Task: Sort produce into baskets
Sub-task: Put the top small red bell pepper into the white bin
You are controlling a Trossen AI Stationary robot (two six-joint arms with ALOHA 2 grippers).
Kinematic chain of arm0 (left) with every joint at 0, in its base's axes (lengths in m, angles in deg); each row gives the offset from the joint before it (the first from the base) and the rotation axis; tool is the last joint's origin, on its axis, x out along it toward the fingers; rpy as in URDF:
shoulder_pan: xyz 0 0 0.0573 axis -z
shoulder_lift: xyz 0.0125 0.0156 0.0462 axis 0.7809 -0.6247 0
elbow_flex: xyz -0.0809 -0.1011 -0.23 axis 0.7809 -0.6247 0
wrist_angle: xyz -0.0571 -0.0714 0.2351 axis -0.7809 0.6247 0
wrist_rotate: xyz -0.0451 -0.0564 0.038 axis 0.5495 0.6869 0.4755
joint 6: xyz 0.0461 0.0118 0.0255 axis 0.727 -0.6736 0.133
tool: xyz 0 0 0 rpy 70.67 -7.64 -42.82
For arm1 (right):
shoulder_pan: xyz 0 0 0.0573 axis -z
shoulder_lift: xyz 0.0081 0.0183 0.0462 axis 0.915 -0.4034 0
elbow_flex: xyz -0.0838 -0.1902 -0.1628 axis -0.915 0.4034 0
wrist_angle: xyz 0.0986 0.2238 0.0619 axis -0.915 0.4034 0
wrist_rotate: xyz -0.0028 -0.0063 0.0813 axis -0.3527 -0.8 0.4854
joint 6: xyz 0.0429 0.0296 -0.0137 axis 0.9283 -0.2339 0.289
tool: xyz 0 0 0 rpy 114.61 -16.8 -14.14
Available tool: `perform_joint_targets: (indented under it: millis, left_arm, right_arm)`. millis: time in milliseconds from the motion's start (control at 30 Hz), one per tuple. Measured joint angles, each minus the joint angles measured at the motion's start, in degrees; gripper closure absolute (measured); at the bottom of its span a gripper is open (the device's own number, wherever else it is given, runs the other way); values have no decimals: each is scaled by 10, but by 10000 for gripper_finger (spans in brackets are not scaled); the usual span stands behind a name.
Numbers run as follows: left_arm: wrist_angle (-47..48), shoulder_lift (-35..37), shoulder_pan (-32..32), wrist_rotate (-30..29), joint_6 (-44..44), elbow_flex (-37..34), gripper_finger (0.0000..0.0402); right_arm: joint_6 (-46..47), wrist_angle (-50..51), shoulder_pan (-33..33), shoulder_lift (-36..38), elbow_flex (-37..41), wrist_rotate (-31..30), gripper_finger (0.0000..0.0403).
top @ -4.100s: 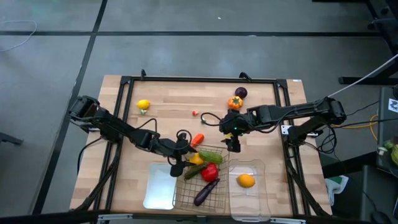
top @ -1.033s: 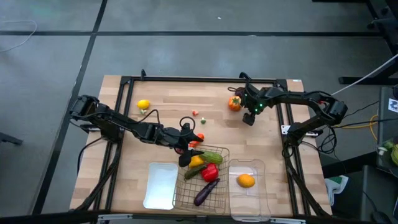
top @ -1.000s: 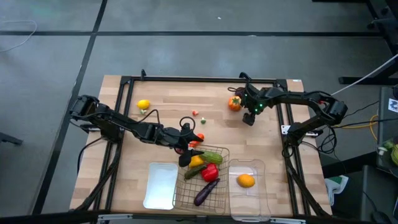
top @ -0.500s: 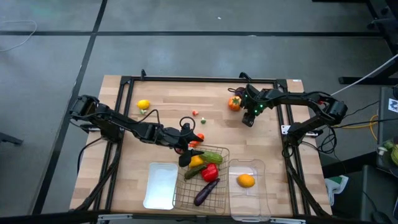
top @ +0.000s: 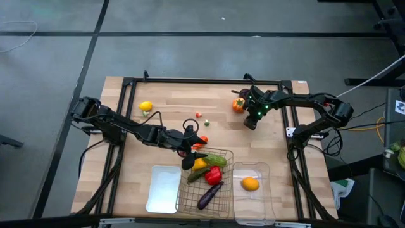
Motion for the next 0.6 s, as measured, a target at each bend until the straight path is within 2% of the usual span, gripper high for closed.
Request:
perform_joint_targets:
  millis: [267, 600]
  left_arm:
    - [-1, 0, -1, 0, -3, 0, 128]
    - [-1, 0, -24, 0, -29, 0, 128]
  right_arm:
    - [24, -31, 0, 0, 0, 81, 295]
    - [26, -45, 0, 0, 0, 134, 295]
